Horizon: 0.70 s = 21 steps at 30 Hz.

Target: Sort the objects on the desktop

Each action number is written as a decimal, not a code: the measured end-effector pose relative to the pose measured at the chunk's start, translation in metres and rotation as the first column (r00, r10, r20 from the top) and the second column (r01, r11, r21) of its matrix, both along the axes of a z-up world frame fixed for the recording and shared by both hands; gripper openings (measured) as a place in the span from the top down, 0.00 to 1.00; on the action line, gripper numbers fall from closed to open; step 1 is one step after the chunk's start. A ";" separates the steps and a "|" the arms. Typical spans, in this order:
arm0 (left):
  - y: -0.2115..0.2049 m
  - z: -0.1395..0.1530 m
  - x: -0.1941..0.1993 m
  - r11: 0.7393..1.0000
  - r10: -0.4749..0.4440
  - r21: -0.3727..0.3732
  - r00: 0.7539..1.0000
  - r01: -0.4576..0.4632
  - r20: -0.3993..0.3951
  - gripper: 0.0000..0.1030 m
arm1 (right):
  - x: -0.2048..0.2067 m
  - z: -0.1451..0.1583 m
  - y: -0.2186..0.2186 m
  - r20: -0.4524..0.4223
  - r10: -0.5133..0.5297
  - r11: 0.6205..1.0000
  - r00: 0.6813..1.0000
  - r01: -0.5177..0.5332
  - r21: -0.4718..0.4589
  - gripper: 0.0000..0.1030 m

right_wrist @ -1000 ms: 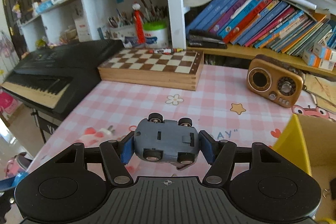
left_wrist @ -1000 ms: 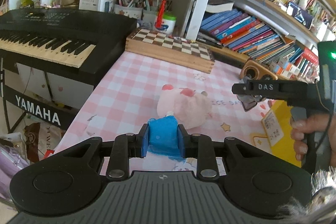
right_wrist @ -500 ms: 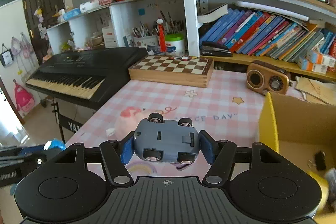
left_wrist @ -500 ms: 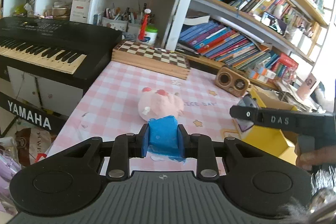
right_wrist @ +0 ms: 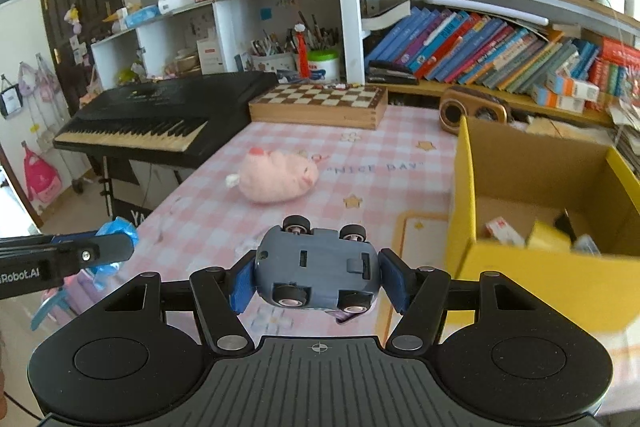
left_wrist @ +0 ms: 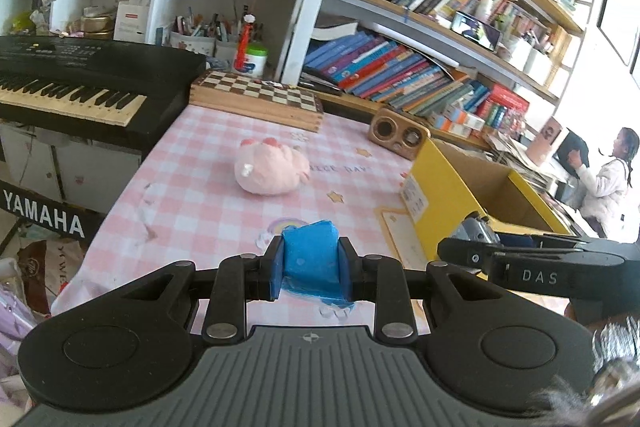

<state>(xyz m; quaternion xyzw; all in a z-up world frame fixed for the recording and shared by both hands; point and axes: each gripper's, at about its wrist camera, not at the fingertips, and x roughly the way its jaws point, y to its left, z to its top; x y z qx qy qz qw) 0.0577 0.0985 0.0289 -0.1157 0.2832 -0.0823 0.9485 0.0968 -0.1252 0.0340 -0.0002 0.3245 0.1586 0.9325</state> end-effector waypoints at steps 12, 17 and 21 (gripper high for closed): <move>-0.026 -0.011 -0.041 0.991 -0.135 0.001 0.990 0.135 -0.038 0.76 | -0.070 -0.013 -0.020 -0.060 -0.093 0.996 0.994 0.094 0.001 0.38; -0.043 -0.013 -0.045 0.977 -0.214 -0.003 0.976 0.214 -0.046 0.76 | -0.088 -0.016 -0.033 -0.083 -0.154 0.988 0.985 0.155 -0.003 0.38; -0.060 -0.011 -0.043 0.959 -0.283 -0.002 0.958 0.284 -0.045 0.76 | -0.100 -0.016 -0.044 -0.086 -0.207 0.978 0.975 0.206 -0.013 0.38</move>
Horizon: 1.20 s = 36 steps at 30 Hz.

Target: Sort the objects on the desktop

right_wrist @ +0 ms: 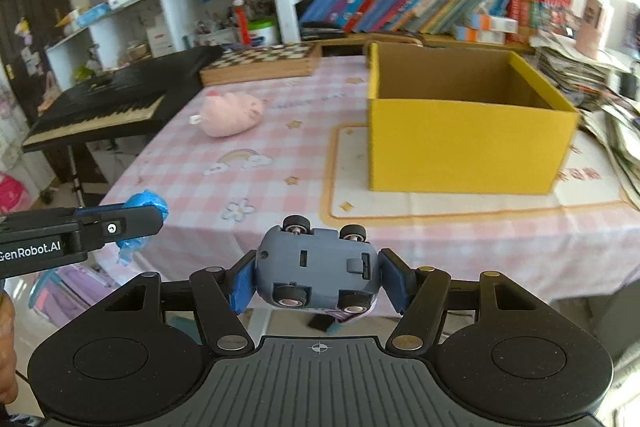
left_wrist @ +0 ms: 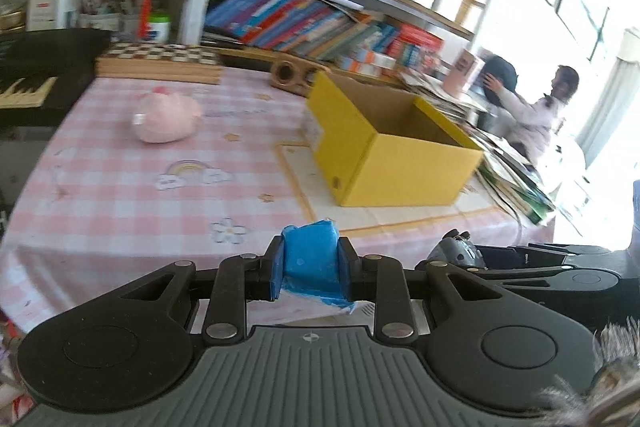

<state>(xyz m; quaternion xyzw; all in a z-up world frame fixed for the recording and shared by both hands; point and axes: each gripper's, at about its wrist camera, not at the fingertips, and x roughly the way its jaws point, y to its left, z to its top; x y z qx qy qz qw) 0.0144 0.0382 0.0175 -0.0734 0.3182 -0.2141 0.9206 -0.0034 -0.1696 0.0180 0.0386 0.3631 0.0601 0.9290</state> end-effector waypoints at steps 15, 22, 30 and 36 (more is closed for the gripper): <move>-0.064 -0.003 0.008 0.980 -0.199 -0.010 0.980 0.199 -0.011 0.76 | -0.030 -0.002 -0.054 -0.025 -0.177 0.984 0.984 0.177 -0.016 0.38; -0.084 -0.001 0.014 0.974 -0.225 0.006 0.974 0.225 -0.011 0.76 | -0.025 -0.003 -0.074 -0.035 -0.204 0.979 0.978 0.204 -0.003 0.38; -0.094 -0.001 0.029 0.980 -0.198 0.006 0.980 0.198 -0.017 0.76 | -0.008 -0.003 -0.087 -0.043 -0.175 0.984 0.984 0.175 -0.006 0.38; -0.109 0.001 0.045 0.980 -0.197 0.005 0.980 0.197 -0.011 0.76 | 0.010 -0.001 -0.102 -0.042 -0.165 0.986 0.985 0.164 -0.008 0.38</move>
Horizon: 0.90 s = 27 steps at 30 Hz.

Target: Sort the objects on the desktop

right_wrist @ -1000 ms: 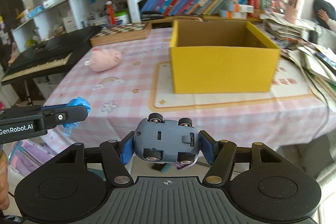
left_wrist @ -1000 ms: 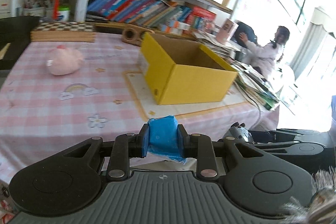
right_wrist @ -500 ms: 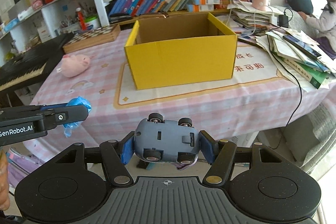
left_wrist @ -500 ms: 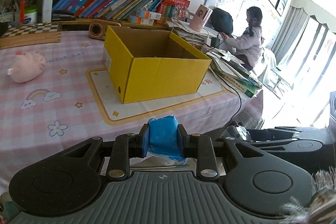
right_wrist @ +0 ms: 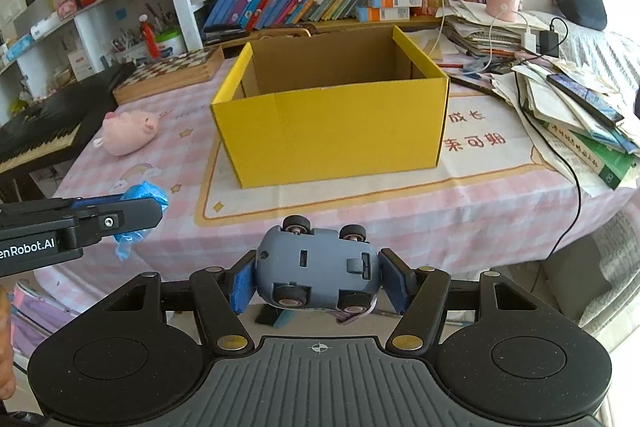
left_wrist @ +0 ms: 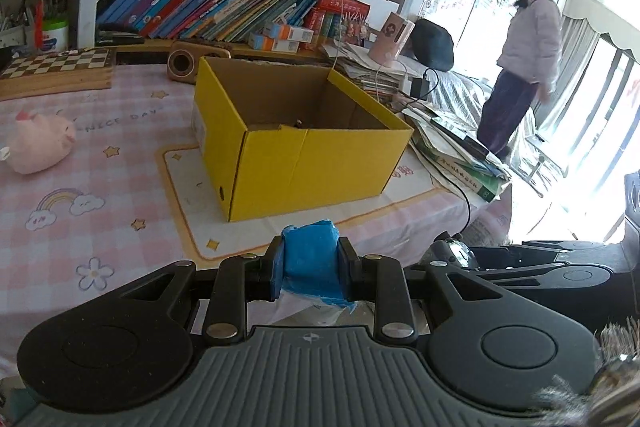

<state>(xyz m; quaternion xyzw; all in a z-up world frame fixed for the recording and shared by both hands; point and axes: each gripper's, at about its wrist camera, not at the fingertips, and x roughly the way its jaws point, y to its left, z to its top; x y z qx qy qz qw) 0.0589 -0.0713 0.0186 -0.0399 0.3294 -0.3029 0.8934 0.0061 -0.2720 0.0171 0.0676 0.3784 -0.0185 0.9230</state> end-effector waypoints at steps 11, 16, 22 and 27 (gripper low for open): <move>-0.040 0.014 0.044 1.000 0.010 -0.017 0.998 -0.009 0.058 0.77 | 0.051 0.021 -0.036 0.076 0.038 0.999 0.996 -0.037 -0.015 0.38; -0.060 0.025 0.071 0.999 0.033 -0.020 0.994 -0.031 0.107 0.76 | 0.081 0.042 -0.053 0.147 0.071 0.997 0.987 -0.066 -0.035 0.38; -0.079 0.036 0.100 0.997 0.072 0.009 0.981 -0.074 0.179 0.76 | 0.120 0.061 -0.068 0.212 0.139 0.989 0.967 -0.126 -0.076 0.38; -0.096 0.032 0.136 0.991 0.105 0.061 0.975 -0.119 0.194 0.76 | 0.165 0.056 -0.071 0.191 0.237 0.966 0.952 -0.211 -0.148 0.38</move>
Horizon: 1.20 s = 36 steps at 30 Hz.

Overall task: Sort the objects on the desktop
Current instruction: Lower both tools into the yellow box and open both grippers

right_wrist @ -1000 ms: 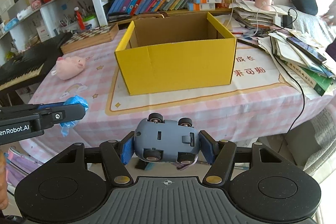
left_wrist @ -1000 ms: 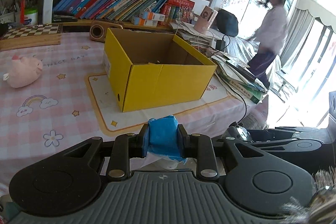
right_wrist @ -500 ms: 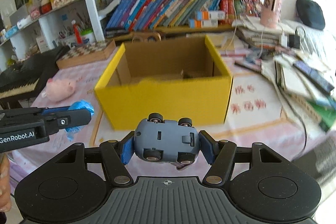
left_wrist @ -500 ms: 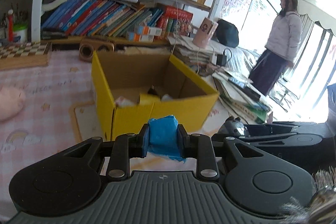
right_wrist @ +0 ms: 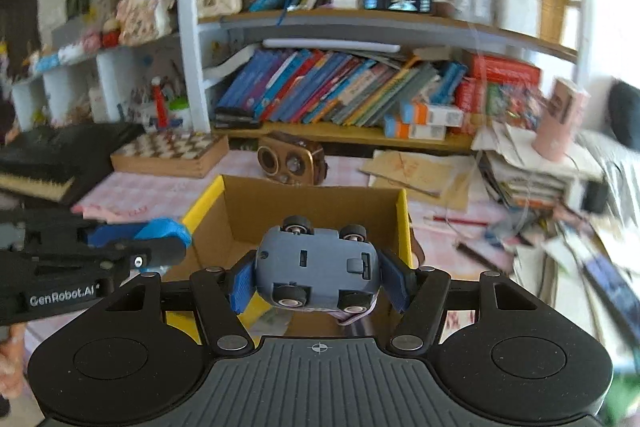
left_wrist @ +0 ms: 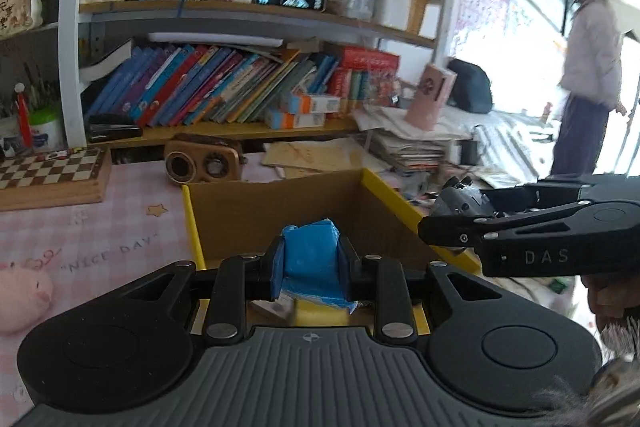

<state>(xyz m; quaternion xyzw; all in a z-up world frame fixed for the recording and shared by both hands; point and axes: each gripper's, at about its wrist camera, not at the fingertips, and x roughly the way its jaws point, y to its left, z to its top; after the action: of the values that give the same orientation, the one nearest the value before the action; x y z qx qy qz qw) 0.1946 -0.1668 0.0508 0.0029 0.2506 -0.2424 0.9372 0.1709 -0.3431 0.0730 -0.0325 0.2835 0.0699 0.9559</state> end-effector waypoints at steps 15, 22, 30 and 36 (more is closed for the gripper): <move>-0.044 -0.057 0.086 0.982 0.020 0.187 0.985 0.013 -0.173 0.76 | 0.087 -0.072 0.014 -0.269 0.216 0.948 0.939 -0.268 -0.174 0.38; -0.055 -0.060 0.098 0.965 0.021 0.258 0.976 0.036 -0.215 0.75 | 0.096 -0.082 0.019 -0.344 0.264 0.900 0.901 -0.359 -0.249 0.38; -0.063 -0.055 0.087 0.954 -0.002 0.296 0.986 0.053 -0.169 0.53 | 0.095 -0.081 0.016 -0.346 0.293 0.901 0.891 -0.378 -0.210 0.37; -0.057 -0.036 0.068 0.964 0.053 0.265 0.996 -0.031 -0.074 0.22 | 0.081 -0.066 0.007 -0.259 0.295 0.911 0.920 -0.353 -0.215 0.33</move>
<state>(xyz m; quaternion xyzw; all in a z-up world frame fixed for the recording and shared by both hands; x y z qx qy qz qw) 0.2628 -0.2239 0.0147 0.1122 0.3182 -0.1869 0.9226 0.2524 -0.3362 0.0066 -0.1950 0.3849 0.1943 0.8810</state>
